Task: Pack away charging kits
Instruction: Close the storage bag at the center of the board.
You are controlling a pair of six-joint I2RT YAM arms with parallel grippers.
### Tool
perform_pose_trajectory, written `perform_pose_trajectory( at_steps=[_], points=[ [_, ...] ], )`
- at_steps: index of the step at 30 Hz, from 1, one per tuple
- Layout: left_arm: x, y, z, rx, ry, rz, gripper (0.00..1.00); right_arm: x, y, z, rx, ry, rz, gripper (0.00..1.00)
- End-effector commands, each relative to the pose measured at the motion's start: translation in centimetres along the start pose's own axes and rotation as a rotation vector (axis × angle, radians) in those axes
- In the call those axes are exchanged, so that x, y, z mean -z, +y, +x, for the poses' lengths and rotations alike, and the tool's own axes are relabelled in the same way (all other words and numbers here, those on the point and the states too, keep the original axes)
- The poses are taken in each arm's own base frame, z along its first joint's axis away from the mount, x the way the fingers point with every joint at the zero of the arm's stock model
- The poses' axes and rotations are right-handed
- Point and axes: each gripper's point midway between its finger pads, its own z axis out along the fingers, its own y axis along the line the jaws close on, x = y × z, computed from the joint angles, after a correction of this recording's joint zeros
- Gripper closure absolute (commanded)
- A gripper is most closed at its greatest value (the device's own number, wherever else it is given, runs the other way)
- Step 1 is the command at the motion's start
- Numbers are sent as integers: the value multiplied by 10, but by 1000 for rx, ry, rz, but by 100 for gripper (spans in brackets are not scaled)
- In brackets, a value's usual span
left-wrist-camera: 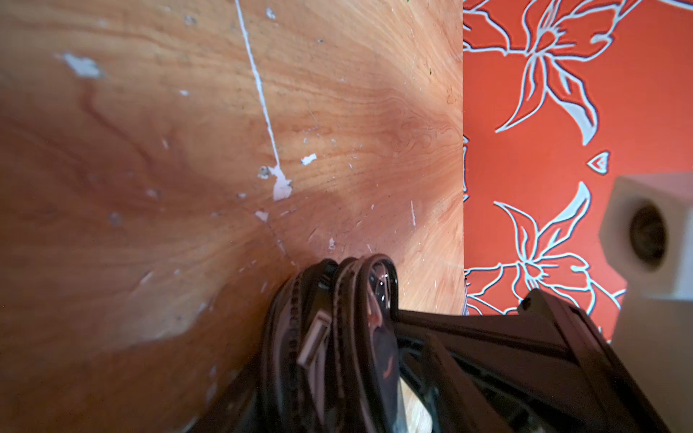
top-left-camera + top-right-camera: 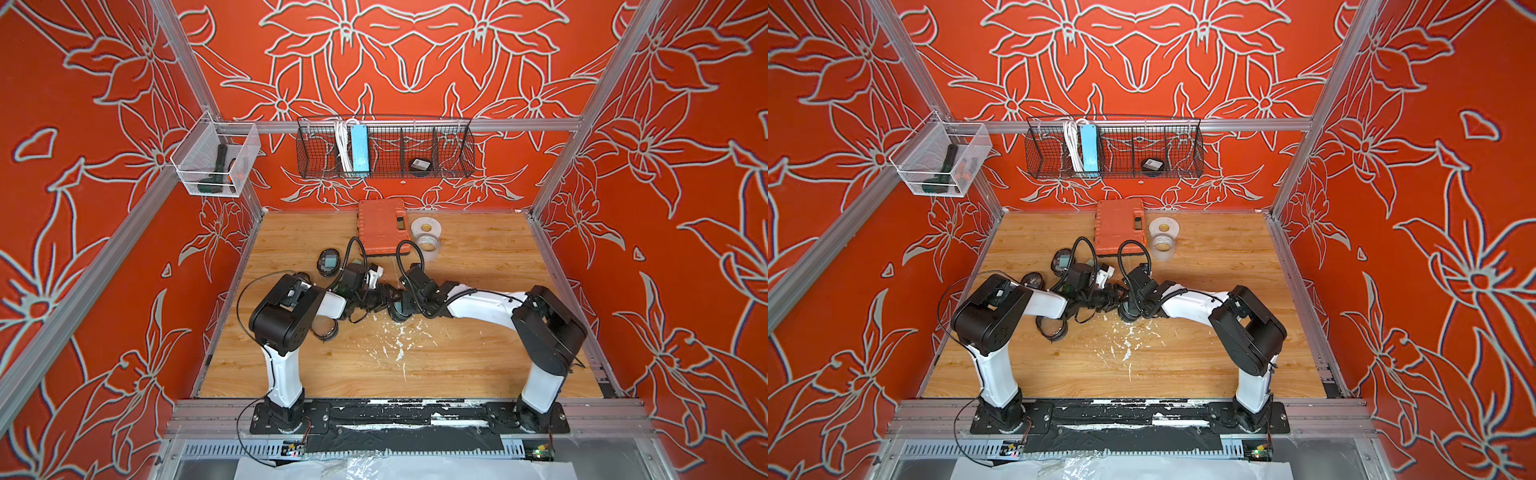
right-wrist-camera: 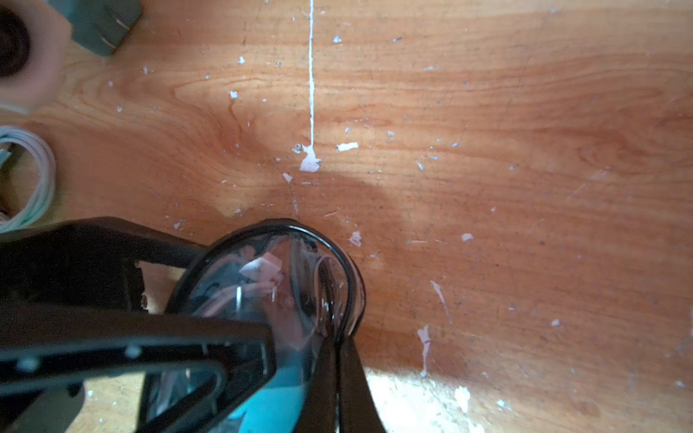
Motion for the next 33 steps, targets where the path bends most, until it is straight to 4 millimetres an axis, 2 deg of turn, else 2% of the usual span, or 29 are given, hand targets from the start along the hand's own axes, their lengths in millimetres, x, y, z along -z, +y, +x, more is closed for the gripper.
perform_pose_trajectory(
  at_steps=[1,8,14,16,20,22,28,33],
  points=[
    [-3,75,51,184,127,-239,42,-3,-6,13,10,37,11,100],
    [-8,90,59,199,167,-308,49,-5,-5,13,11,39,7,100],
    [-11,97,65,207,191,-337,59,-4,-4,12,10,35,4,100],
    [-12,98,66,208,194,-334,59,-4,-5,12,10,34,8,100],
    [-13,94,66,197,196,-324,49,-5,-5,12,9,34,11,100],
    [-13,91,70,198,212,-311,48,-7,-5,12,7,36,16,100],
    [-16,88,85,217,255,-259,59,-10,-7,12,2,43,27,100],
    [-19,85,90,215,274,-251,60,-16,-5,10,1,53,21,100]
  ],
)
